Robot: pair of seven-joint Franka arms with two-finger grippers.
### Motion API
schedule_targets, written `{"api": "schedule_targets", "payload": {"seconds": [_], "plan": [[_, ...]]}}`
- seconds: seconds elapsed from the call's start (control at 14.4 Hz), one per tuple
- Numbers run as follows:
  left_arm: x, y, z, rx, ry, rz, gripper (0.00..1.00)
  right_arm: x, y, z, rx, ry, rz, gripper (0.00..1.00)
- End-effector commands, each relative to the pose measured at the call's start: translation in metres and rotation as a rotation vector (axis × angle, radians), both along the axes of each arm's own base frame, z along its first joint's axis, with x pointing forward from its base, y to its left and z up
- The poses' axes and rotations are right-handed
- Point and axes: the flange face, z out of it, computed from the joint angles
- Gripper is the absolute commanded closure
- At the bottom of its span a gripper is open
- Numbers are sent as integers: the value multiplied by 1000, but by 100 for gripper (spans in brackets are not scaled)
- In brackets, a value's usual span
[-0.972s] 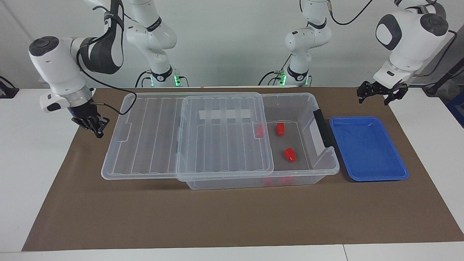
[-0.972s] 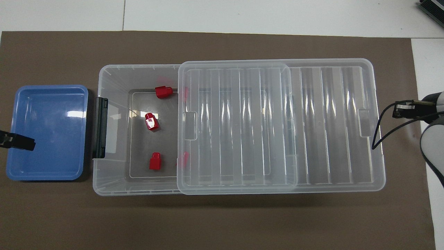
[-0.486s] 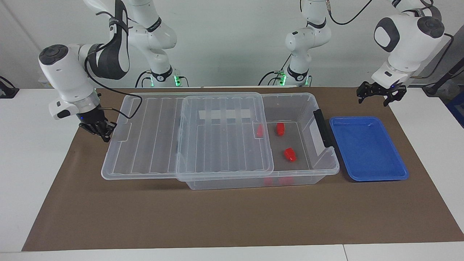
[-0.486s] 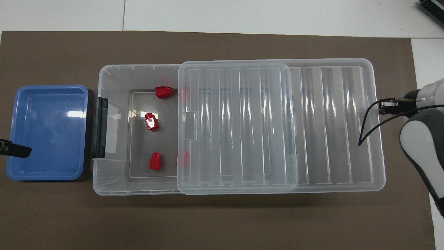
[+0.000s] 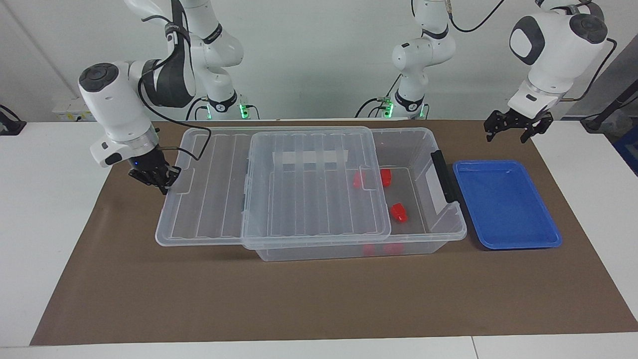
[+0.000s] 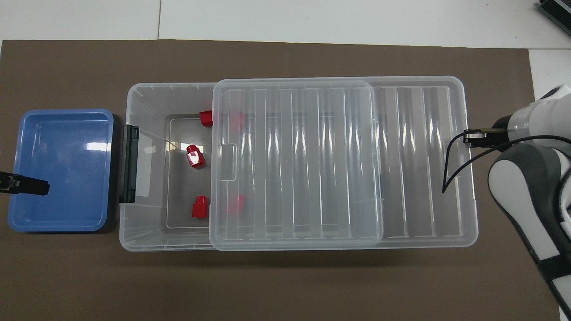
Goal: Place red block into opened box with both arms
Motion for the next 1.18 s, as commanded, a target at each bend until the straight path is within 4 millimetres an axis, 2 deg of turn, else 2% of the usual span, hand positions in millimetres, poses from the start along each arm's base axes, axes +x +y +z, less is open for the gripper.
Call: {"api": "schedule_targets", "payload": {"seconds": [0.0,0.21,0.49,0.56,0.62,0.69,0.76,0.9,1.04,1.11], "plan": [[-1,-22,6,-29,-13,37,0,-5,28,3,15,11,23,100],[5,-62,9,-30,-34,107,0,-6,58,3,23,11,22,100],[5,-76,5,-30,-42,95,0,-9,87,5,27,8,28,100],[6,-91,5,-34,-52,67,0,-11,98,5,27,8,48,100],[12,-92,-12,-39,-7,63,0,-11,105,5,28,4,53,100],[21,-88,-18,-46,29,70,0,-12,113,6,30,1,54,100],[26,-98,-5,-48,45,51,0,-14,120,6,30,1,66,100],[42,-103,5,-42,92,52,0,-16,132,4,30,3,85,100],[44,-103,5,-38,99,76,0,-19,143,3,33,5,78,100],[44,-112,5,-33,95,98,0,-19,144,3,37,5,69,100]]}}
